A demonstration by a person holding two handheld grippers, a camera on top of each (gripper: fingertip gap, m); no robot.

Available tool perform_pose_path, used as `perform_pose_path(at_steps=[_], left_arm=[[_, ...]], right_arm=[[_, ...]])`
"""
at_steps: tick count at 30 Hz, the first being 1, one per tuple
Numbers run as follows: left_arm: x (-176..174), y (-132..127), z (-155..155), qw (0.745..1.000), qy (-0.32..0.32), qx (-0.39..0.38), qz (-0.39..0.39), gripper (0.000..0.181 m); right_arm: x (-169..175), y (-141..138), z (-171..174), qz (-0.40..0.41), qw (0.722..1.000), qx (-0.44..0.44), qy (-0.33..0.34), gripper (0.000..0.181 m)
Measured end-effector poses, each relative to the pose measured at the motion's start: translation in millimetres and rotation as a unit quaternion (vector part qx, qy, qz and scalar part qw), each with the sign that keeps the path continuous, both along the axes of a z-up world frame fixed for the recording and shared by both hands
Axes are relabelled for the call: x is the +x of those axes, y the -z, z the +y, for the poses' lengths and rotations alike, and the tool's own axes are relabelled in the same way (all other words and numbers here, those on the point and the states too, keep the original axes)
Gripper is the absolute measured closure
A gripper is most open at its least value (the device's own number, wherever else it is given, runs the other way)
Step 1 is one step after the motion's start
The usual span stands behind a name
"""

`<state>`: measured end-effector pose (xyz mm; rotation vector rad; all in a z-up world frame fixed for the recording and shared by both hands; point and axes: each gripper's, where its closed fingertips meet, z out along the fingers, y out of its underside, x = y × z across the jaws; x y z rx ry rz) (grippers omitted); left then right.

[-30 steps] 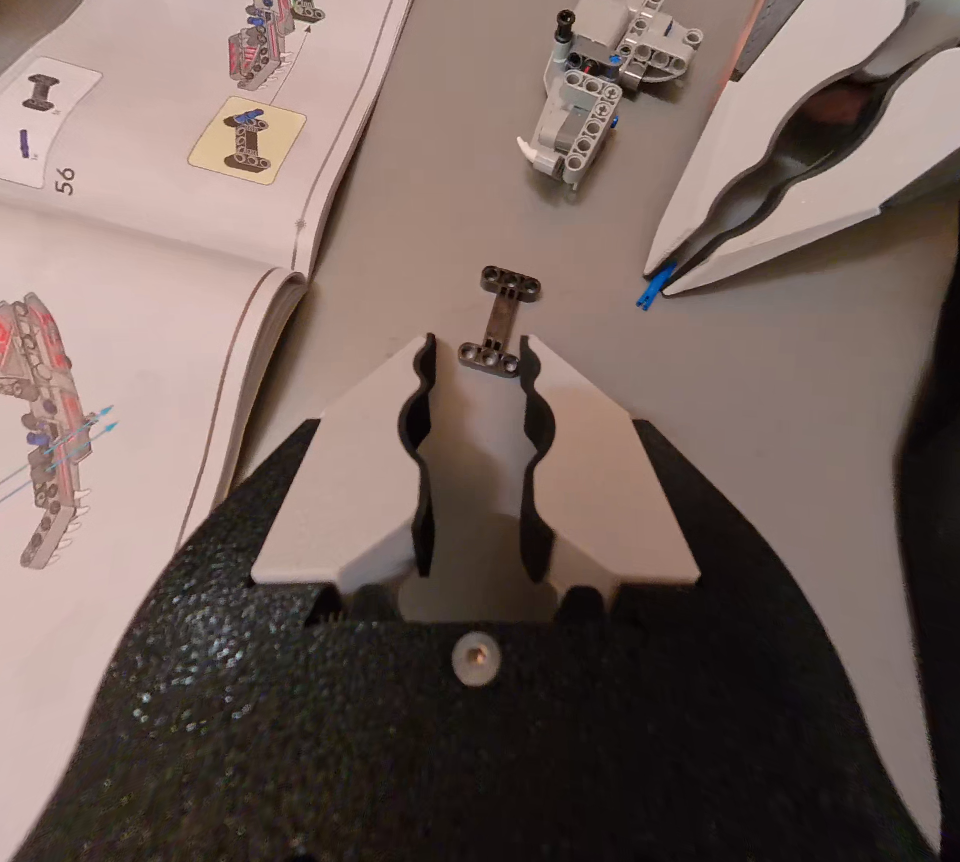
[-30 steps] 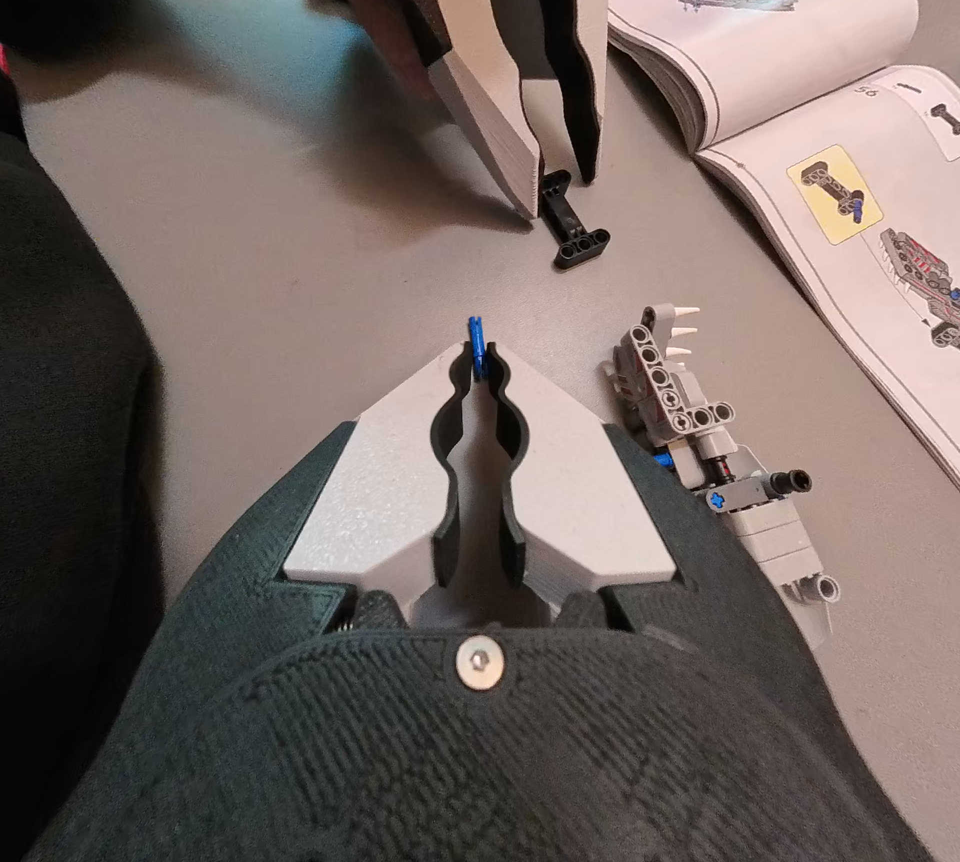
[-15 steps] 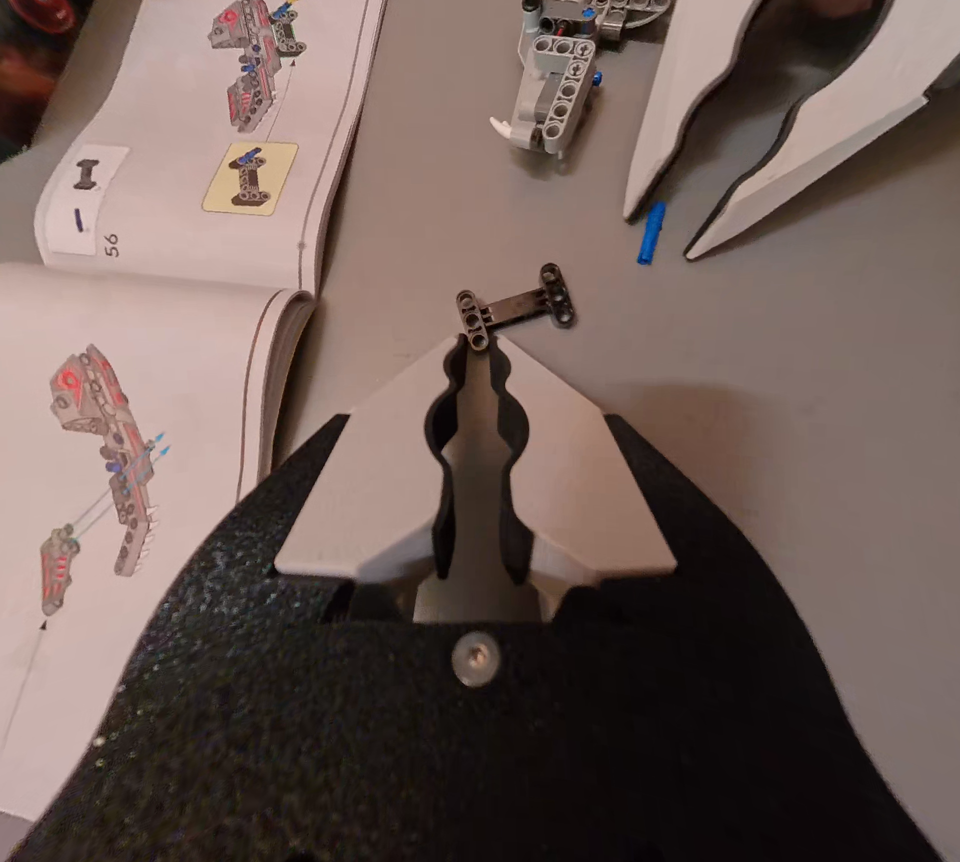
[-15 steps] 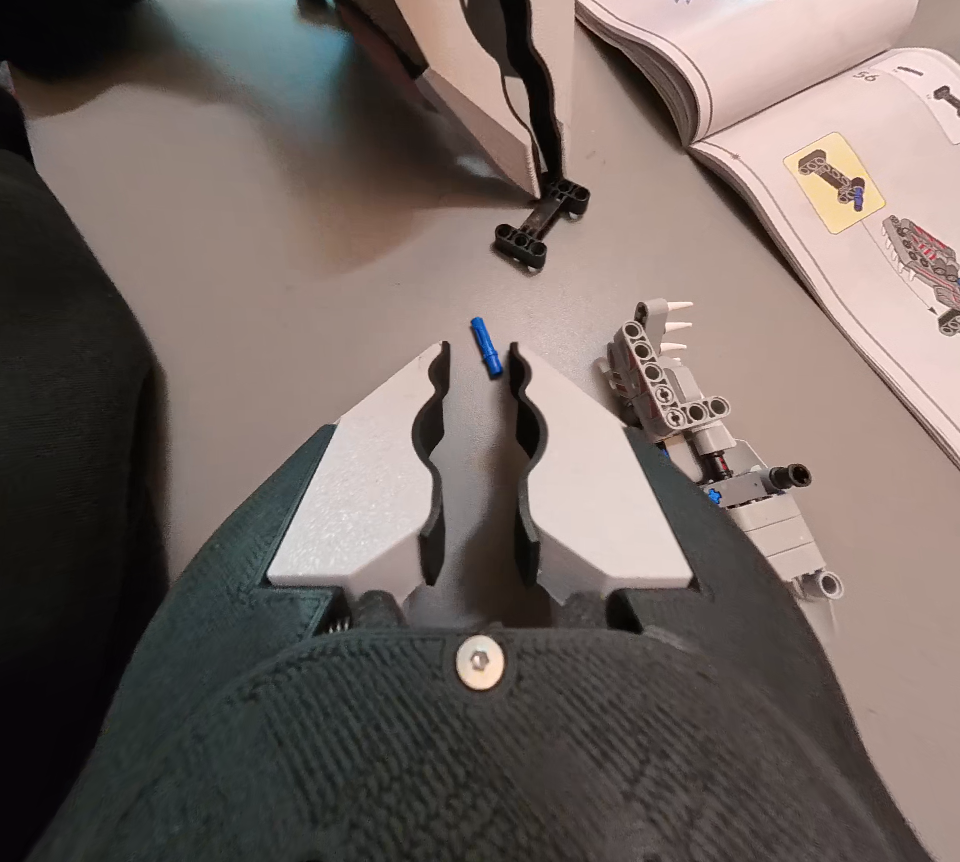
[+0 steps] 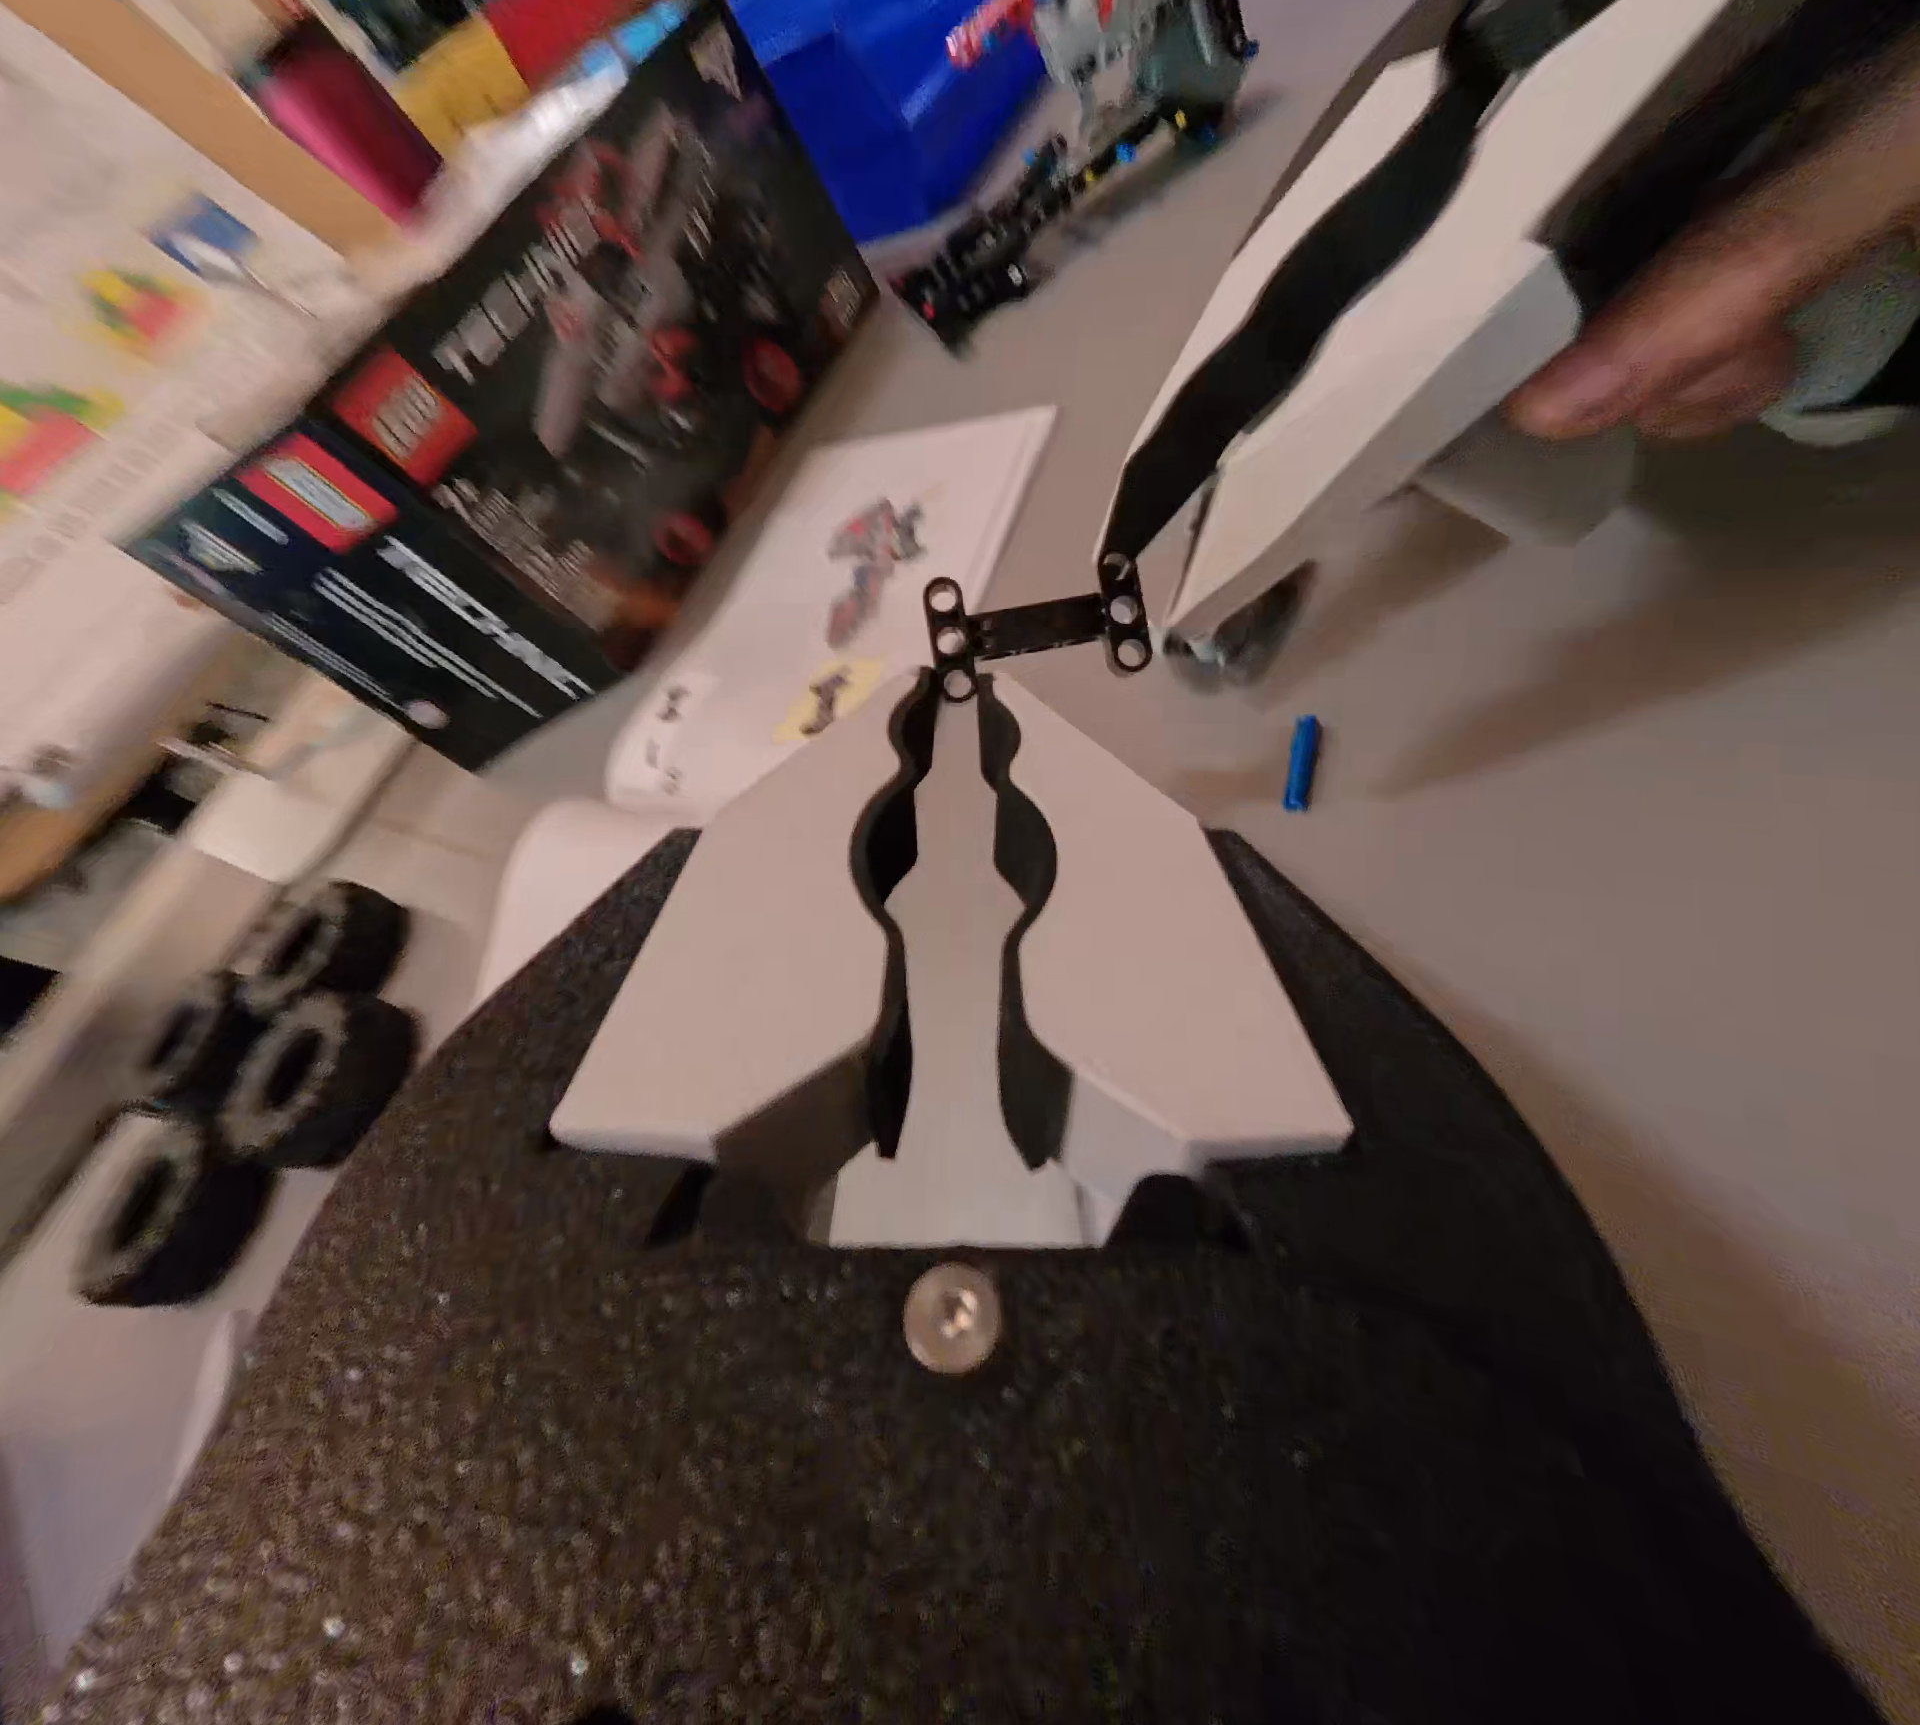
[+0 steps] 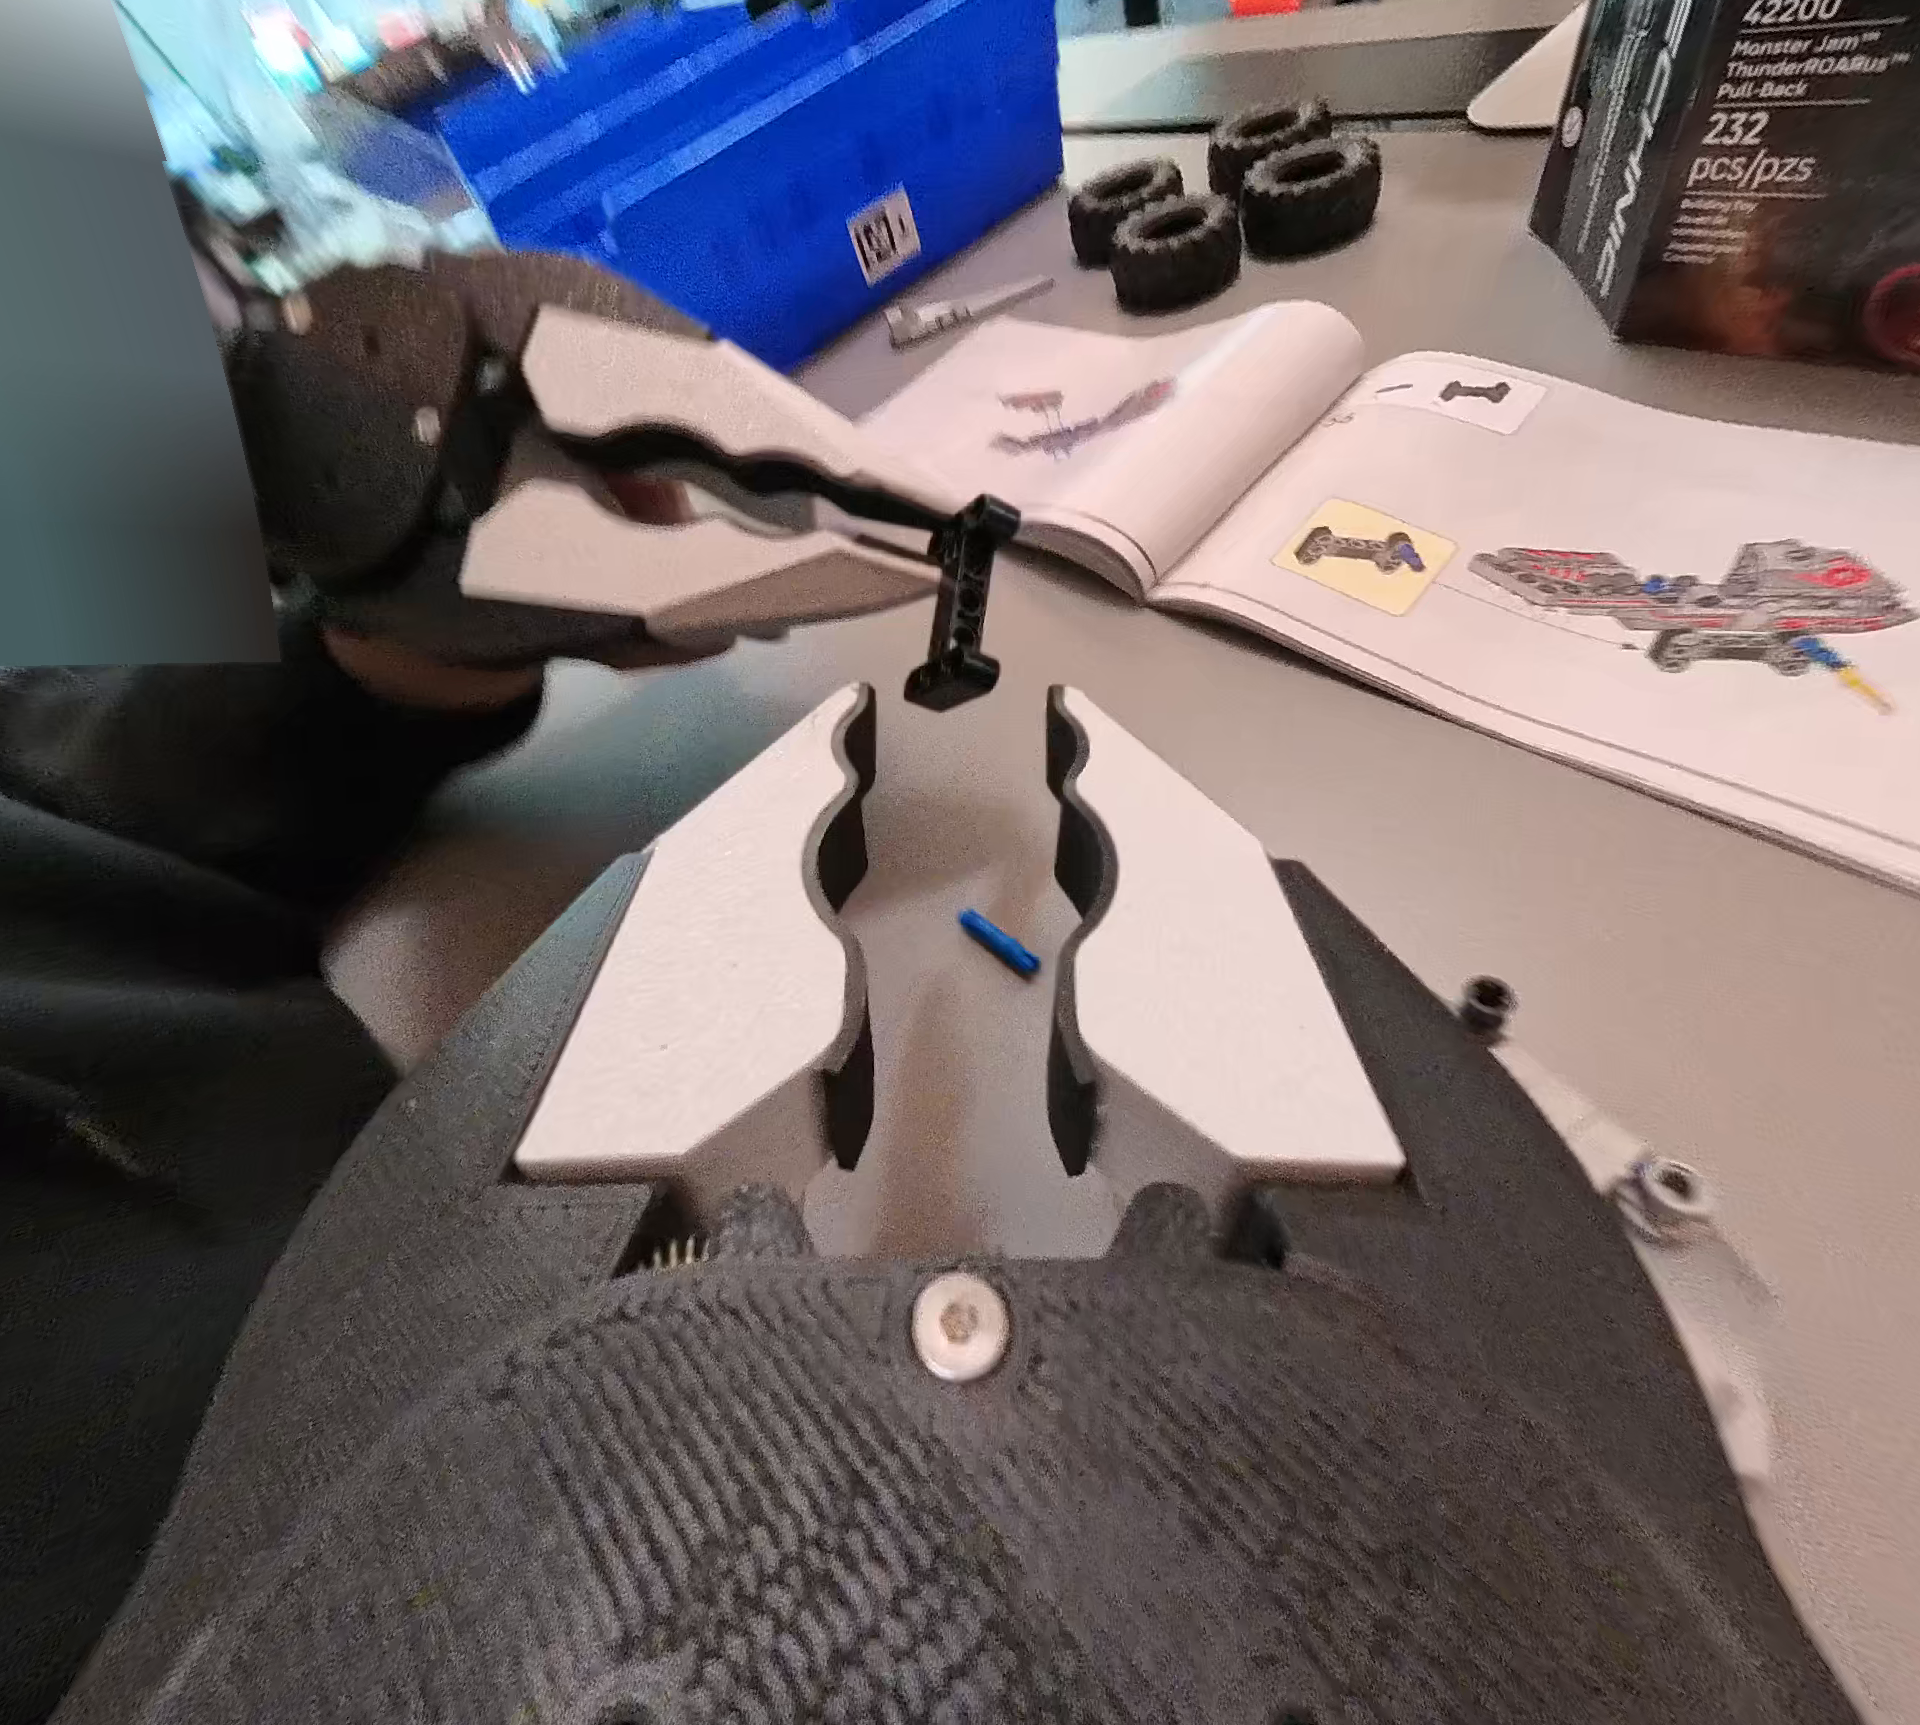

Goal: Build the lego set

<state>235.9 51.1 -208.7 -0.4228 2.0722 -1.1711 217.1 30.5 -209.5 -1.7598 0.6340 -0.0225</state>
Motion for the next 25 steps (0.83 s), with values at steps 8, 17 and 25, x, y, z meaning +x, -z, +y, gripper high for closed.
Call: perform_pose_path(at_steps=[8,17,25], left_arm=[[-17,-25,-14,0.995,0.064,-0.009,-0.080,0.171],[-52,11,-21,0.952,0.252,0.003,0.172,0.165],[-9,34,2,0.973,0.104,-0.019,0.205,0.176]], right_arm=[[-12,-16,6,0.004,0.995,0.074,-0.061,0.175],[-32,20,7,-0.161,0.960,-0.152,-0.170,0.174],[0,44,-15,-0.238,0.910,-0.317,-0.126,0.156]])
